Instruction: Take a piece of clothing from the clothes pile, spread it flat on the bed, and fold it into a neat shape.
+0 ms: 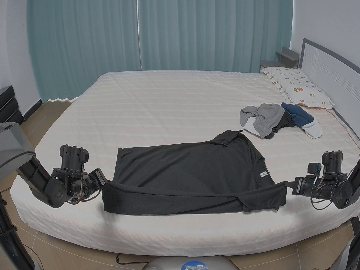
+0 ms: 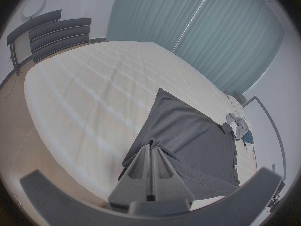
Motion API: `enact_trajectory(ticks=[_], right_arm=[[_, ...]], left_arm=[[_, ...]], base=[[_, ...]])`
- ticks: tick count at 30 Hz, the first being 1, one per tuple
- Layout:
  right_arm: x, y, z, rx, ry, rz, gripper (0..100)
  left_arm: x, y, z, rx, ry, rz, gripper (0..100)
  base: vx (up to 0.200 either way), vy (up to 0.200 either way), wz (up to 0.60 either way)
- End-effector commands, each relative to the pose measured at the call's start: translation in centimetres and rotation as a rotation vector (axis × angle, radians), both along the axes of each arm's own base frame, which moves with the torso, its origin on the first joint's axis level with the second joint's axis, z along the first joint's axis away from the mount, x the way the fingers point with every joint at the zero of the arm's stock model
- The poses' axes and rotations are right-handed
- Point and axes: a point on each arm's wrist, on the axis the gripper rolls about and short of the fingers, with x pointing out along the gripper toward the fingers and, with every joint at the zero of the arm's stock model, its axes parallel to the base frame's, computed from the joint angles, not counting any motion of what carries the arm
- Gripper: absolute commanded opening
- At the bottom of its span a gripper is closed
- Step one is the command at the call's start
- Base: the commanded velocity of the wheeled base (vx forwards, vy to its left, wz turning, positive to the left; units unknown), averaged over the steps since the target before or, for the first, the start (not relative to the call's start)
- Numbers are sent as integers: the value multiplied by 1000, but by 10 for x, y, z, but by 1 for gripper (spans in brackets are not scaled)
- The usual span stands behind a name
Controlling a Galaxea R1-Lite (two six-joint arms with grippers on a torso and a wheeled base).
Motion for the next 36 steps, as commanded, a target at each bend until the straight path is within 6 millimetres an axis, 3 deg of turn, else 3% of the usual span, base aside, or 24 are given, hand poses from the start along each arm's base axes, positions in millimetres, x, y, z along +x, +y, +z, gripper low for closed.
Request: enact_trajectory(ticks=[1, 15, 19, 27, 36], right_arm=[[8, -1, -4, 2, 3, 0, 0], [36, -1, -19, 15, 13, -9, 0], [35, -1, -16, 27, 10, -18, 0], [21, -1, -8, 32, -1, -14, 0], [21, -1, -3, 34, -13, -10, 0]], left_arm=[[10, -1, -8, 1, 12, 3, 0], [41, -5, -21, -18, -5, 31, 0], [41, -3, -17, -23, -14, 41, 0], [22, 8, 16, -28, -26, 65, 0], [19, 7, 15, -28, -1, 51, 0]], base=[[0, 0, 0], [0, 0, 0], [0, 0, 0], [0, 0, 0], [0, 0, 0]])
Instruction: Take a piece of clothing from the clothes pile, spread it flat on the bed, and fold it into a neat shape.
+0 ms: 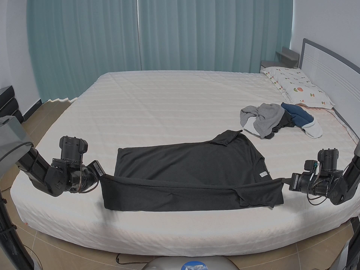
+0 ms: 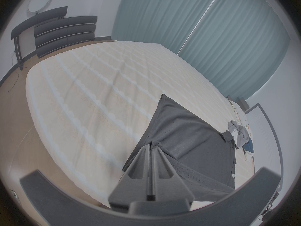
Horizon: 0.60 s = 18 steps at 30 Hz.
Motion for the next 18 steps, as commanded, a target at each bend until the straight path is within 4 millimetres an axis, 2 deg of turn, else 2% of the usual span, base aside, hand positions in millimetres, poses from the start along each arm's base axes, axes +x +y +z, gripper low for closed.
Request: enact_trajectory(ticks=[1, 8, 10, 12, 18], right_arm=[[1, 0, 4, 0, -15, 0, 0], [10, 1, -6, 1, 9, 3, 0], [18, 0, -11, 0, 10, 0, 0], [19, 0, -11, 1, 9, 1, 0], [39, 1, -24, 10, 16, -3, 0]], left_arm=[[1, -1, 4, -3, -15, -5, 0], [18, -4, -16, 1, 25, -11, 0], [29, -5, -24, 0, 30, -8, 0], [30, -5, -25, 0, 30, -8, 0], [52, -9, -39, 4, 78, -8, 0]], base=[[0, 0, 0], [0, 0, 0], [0, 0, 0], [0, 0, 0], [0, 0, 0]])
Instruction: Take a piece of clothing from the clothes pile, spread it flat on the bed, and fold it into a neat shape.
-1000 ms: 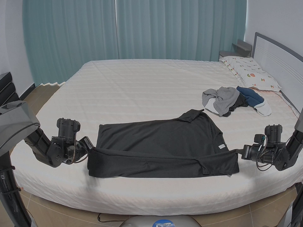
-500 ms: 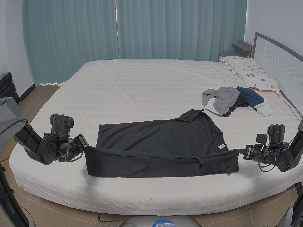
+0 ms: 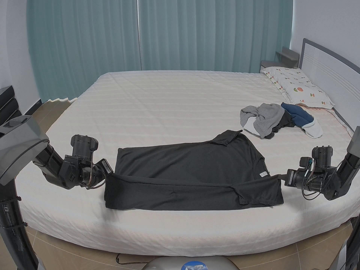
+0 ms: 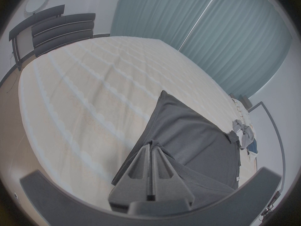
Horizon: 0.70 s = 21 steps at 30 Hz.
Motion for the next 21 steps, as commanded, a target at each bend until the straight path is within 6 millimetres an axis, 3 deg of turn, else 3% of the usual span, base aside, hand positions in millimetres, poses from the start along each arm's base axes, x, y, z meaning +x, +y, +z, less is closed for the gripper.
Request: enact_trajectory(ticks=[1, 10, 21], right_arm=[[16, 0, -17, 5, 26, 0, 0], [35, 1, -33, 25, 37, -11, 0], [39, 2, -41, 48, 50, -19, 0]], left_arm=[[18, -2, -22, 5, 55, 3, 0], [34, -4, -40, 7, 75, 6, 0], [40, -5, -44, -6, 68, 15, 0]], base=[[0, 0, 0], [0, 0, 0], [0, 0, 0]])
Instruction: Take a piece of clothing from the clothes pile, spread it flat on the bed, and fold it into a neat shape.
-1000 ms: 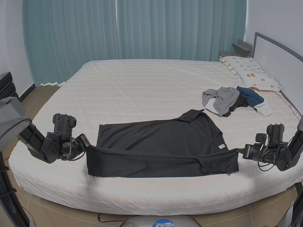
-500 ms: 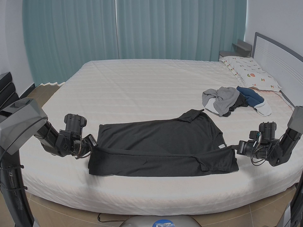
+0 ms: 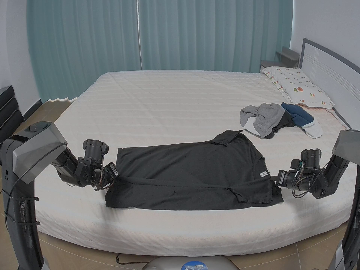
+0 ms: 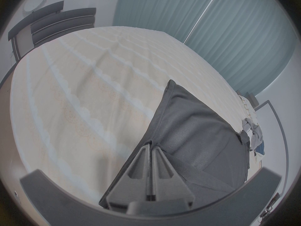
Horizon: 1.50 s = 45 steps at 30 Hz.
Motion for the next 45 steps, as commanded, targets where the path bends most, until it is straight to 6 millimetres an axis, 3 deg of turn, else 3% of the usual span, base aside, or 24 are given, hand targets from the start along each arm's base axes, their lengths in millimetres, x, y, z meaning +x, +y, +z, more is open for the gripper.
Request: enact_trajectory(ticks=[1, 9, 12, 17, 19, 22, 29, 37, 45], right_arm=[[1, 0, -4, 14, 11, -6, 100], [2, 0, 13, 132, -21, -87, 100], [0, 0, 19, 172, -24, -111, 100], [-15, 0, 32, 256, -1, -166, 100], [-25, -3, 36, 322, 24, -212, 100], [-28, -6, 36, 394, 53, -229, 100], [-29, -12, 18, 507, 153, -244, 100], [-35, -11, 12, 518, 147, -226, 100], [-39, -10, 6, 529, 155, -198, 100]], left_arm=[[3, 0, -3, -10, 2, 12, 100], [2, 4, 2, -43, -10, 57, 100], [0, 7, 13, -57, -30, 73, 100], [-17, 19, 38, -109, -59, 77, 100], [-34, 27, 55, -185, -62, 60, 100], [-44, 30, 65, -278, -63, 89, 100], [-51, 34, 57, -387, -5, 86, 100], [-48, 34, 40, -396, 39, 70, 100], [-48, 35, 34, -438, 63, 0, 100]], base=[[0, 0, 0], [0, 0, 0], [0, 0, 0], [0, 0, 0], [0, 0, 0], [0, 0, 0], [29, 0, 0], [200, 0, 0], [0, 0, 0]])
